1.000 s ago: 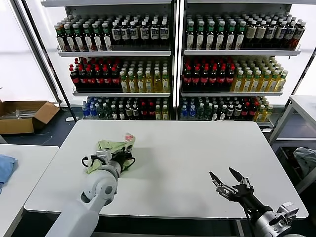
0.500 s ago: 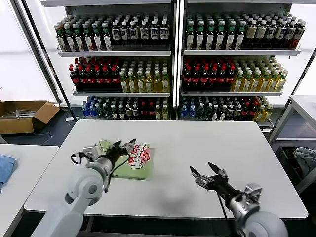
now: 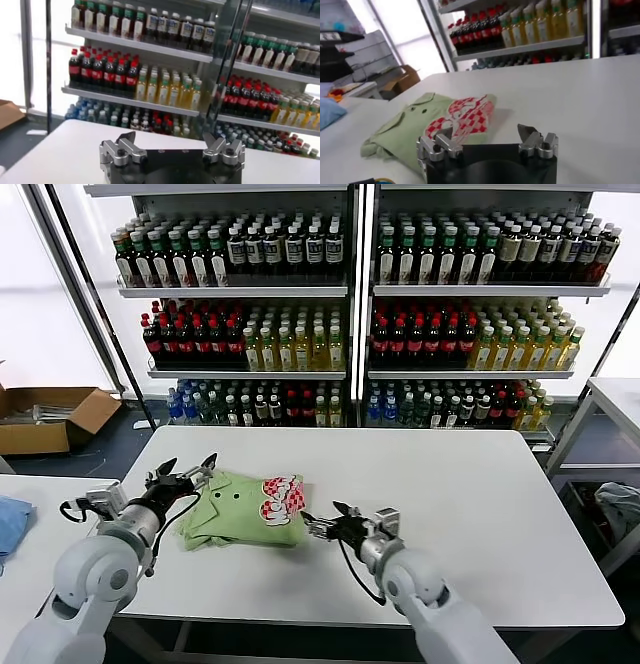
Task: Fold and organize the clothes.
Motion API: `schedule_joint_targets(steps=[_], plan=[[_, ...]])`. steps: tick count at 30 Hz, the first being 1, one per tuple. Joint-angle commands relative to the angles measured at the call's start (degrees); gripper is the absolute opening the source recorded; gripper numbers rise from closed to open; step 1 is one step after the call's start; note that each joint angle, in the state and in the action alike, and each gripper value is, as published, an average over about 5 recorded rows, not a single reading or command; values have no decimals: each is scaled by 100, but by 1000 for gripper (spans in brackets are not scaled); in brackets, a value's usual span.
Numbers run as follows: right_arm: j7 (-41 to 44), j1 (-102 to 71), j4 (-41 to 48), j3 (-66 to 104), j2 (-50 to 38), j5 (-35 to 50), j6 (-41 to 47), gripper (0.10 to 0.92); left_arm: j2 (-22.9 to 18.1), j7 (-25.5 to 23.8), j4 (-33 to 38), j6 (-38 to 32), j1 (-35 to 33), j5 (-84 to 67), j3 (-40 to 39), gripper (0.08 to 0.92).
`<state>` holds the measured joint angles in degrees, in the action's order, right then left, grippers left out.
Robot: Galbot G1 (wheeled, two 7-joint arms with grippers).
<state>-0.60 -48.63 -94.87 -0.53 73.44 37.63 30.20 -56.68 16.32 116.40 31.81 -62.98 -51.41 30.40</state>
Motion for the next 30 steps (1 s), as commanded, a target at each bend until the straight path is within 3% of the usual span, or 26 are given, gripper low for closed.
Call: schedule_joint_targets(steps=[1,7,20,30], plan=[[-146,1367,1957,-1077,992,-217,117,823,81,-293,242,-22,-590,184,762,823],[-112,1400,1941,-1142,1099,-258,105,778,41,-276,249,-17,-593,105,747,823],[59,1118,737,-1051,60,-196,291,403,-11,-210,110,-18,-467,-4,604,823],[626,561,-314,-267,-1920,96,289,143,-102,-161,108,-18,-494,12,497,823]])
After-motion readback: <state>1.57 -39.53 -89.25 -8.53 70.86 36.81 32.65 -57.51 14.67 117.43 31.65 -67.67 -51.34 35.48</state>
